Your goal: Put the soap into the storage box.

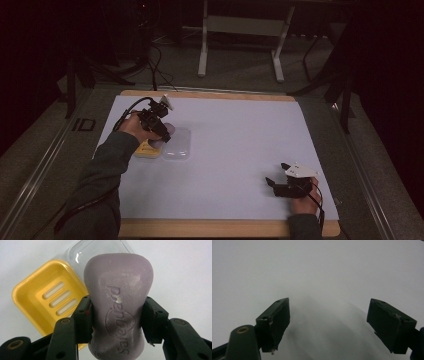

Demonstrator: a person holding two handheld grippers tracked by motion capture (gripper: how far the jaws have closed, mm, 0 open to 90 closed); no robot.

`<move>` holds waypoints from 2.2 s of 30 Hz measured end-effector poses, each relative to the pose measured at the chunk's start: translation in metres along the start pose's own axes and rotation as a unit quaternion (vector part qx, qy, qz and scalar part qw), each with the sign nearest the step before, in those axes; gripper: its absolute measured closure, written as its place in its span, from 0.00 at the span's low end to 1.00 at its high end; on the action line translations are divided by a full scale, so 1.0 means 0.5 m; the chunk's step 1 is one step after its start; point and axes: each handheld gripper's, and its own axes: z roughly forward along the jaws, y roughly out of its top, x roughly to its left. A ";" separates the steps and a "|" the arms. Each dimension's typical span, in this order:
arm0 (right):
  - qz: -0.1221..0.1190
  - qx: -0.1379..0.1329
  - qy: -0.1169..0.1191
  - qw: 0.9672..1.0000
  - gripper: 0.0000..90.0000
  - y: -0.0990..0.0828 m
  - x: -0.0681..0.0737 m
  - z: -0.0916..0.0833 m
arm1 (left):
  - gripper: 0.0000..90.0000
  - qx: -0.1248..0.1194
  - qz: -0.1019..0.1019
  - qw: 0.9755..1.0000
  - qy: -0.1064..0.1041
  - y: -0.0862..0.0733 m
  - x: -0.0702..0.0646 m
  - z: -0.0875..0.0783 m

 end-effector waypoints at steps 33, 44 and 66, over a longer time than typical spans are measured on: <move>-0.002 0.002 -0.001 1.000 0.20 0.000 0.001 0.000 | 0.55 -0.011 -0.069 0.998 0.008 -0.001 0.056 -0.002; -0.002 0.002 0.000 1.000 0.20 0.000 0.001 0.000 | 0.55 0.001 -0.099 0.995 0.008 -0.002 0.070 0.010; -0.001 0.001 0.000 1.000 0.20 0.000 0.001 0.000 | 0.55 -0.004 -0.158 0.987 0.030 -0.011 0.094 0.041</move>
